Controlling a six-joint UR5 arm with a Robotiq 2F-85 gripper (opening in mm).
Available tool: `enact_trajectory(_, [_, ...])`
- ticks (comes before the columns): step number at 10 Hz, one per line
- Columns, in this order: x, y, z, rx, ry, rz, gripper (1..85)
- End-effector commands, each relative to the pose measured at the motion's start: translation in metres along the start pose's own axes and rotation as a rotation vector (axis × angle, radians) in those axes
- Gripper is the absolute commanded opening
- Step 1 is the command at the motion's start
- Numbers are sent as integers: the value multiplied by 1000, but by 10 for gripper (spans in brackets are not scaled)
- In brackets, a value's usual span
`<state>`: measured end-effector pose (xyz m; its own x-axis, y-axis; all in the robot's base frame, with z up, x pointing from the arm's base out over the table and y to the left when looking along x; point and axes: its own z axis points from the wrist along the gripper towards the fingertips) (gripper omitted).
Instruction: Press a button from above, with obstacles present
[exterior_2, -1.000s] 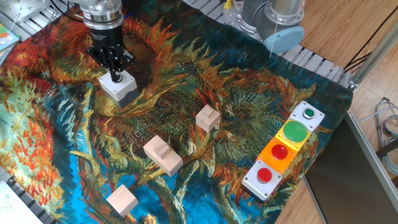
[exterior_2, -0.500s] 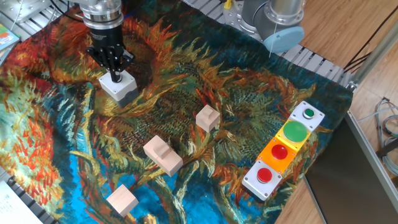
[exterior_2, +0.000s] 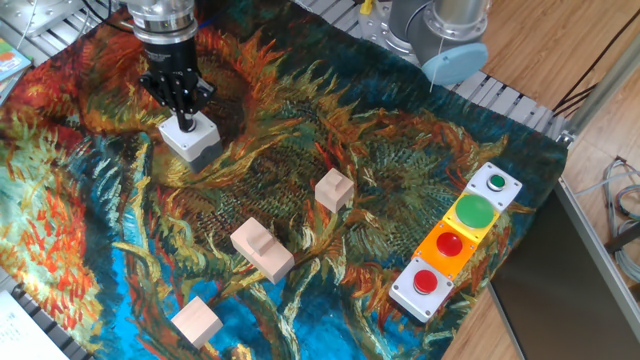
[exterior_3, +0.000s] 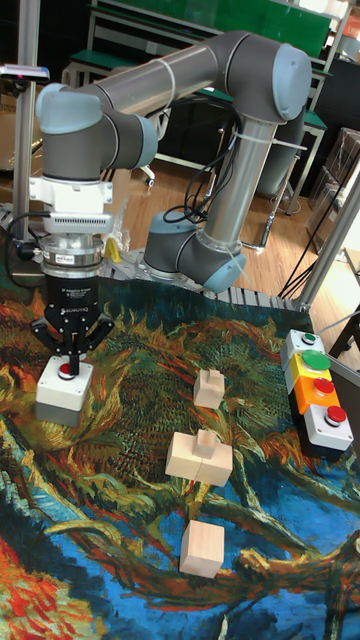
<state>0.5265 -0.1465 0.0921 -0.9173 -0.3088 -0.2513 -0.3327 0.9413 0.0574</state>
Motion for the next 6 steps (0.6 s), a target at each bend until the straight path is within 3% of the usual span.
enact_trajectory(1, [1,-1,-3,5,-5,7,37])
enact_trajectory(6, [1,-4,-8,-5,-12,7,37])
